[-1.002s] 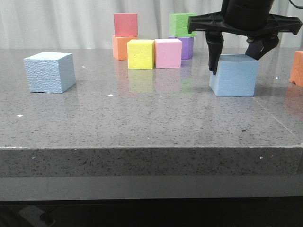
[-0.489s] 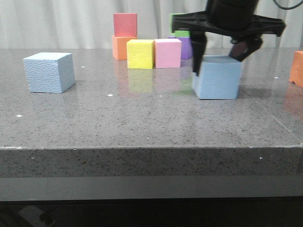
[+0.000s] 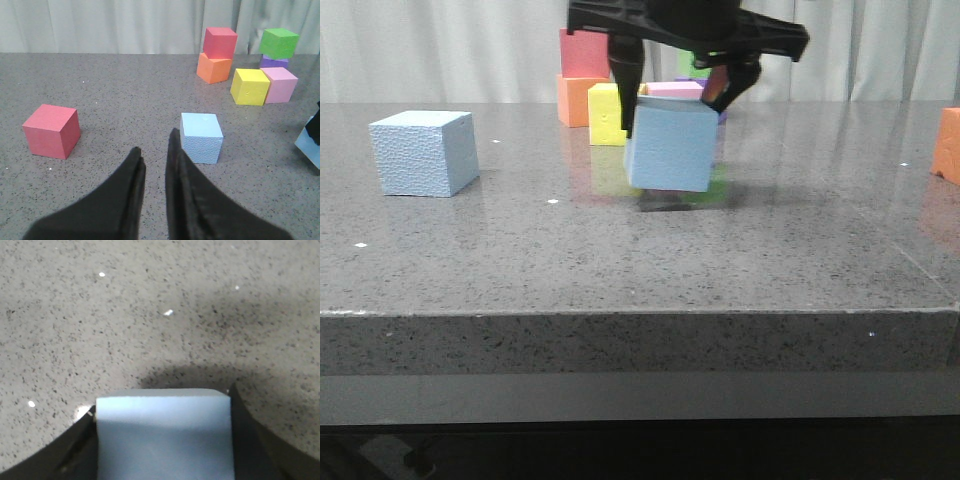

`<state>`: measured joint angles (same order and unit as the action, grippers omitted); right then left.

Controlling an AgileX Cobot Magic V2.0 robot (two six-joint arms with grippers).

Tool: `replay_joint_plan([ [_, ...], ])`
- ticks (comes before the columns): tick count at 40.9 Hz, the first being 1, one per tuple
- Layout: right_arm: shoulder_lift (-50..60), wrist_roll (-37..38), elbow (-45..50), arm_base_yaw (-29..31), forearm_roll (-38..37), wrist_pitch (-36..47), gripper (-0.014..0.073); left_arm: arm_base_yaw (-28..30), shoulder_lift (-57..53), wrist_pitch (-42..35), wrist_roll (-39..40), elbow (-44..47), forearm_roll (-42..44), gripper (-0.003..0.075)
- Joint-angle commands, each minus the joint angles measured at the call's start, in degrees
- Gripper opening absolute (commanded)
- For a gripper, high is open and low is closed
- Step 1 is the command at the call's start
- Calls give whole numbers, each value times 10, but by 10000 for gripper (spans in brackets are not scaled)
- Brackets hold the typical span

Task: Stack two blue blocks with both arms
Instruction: 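Carry the light-blue cube toward the table centre and set it down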

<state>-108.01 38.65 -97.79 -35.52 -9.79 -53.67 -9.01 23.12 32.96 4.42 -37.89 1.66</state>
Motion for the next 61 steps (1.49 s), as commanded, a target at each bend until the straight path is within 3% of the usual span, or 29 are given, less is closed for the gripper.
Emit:
replay_joint_plan([
  [1,-5,46,-69,-13,-59,-37,286,-5,9,-43,2,-16,1,113],
  [8,-48,83,-127,-22,-81,-71,286,-5,9,-43,2,-16,1,113],
  [24,-58,83,-129,-21,-81,-94,295,-5,9,-43,2,-16,1,113],
  [36,-59,78,-129,-22,-81,-96,491,-5,9,-43,2,-16,1,113],
  [45,-46,42,-149,-22,-43,-100,493,-5,9,-43,2,-16,1,113],
  [61,13,42,-160,-22,-61,-116,493,-5,9,-43,2,-16,1,113],
])
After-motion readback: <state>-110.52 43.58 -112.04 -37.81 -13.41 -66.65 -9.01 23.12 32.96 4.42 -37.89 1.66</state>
